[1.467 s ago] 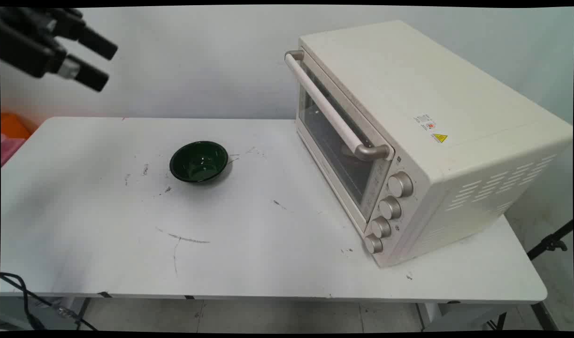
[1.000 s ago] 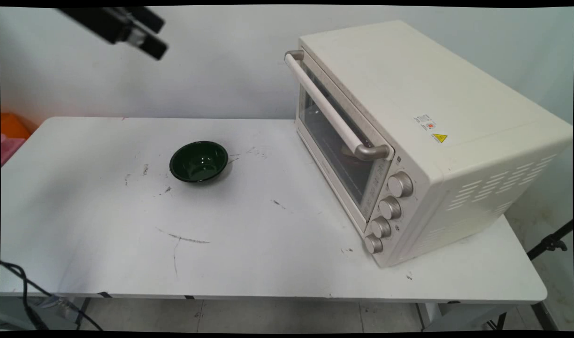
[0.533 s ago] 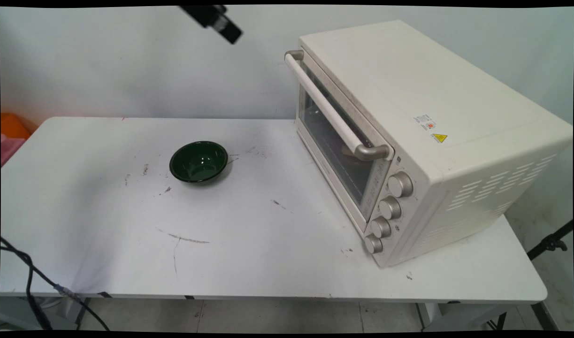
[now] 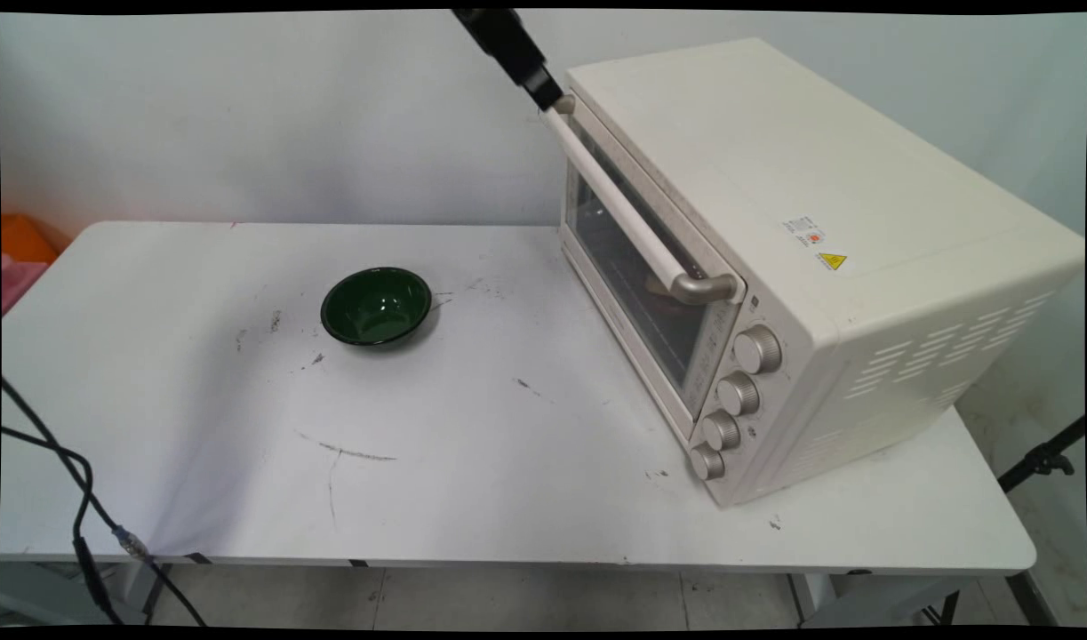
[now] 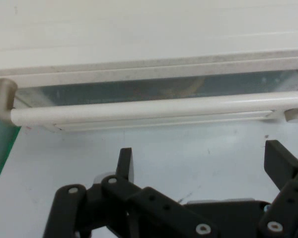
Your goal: Open the oven
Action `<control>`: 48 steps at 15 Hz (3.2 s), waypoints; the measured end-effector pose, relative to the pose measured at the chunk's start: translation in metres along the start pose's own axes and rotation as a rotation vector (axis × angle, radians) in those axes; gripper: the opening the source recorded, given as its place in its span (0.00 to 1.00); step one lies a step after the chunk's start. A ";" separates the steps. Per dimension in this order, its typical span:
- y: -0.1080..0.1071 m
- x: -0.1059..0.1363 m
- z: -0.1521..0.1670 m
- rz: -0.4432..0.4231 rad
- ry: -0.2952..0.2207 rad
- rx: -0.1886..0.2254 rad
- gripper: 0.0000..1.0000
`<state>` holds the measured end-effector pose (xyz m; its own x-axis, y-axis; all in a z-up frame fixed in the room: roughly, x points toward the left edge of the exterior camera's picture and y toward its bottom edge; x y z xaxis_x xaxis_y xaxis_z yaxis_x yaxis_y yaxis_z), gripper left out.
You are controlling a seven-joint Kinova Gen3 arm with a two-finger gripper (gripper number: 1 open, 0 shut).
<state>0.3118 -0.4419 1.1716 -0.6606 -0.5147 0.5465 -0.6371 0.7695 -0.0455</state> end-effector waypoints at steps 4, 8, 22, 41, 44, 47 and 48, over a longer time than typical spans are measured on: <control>-0.006 0.017 0.036 0.000 -0.046 -0.003 1.00; -0.007 0.027 0.060 -0.015 -0.061 -0.016 1.00; -0.010 0.043 0.123 -0.028 -0.068 -0.041 0.00; -0.008 -0.001 0.148 -0.037 -0.078 -0.041 0.00; -0.002 -0.024 0.140 -0.016 -0.078 -0.043 0.00; 0.003 -0.047 0.134 0.003 -0.079 -0.045 0.00; 0.004 -0.054 0.133 0.010 -0.078 -0.046 0.00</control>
<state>0.2922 -0.4616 1.0307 -0.6969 -0.5337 0.4790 -0.6128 0.7901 -0.0114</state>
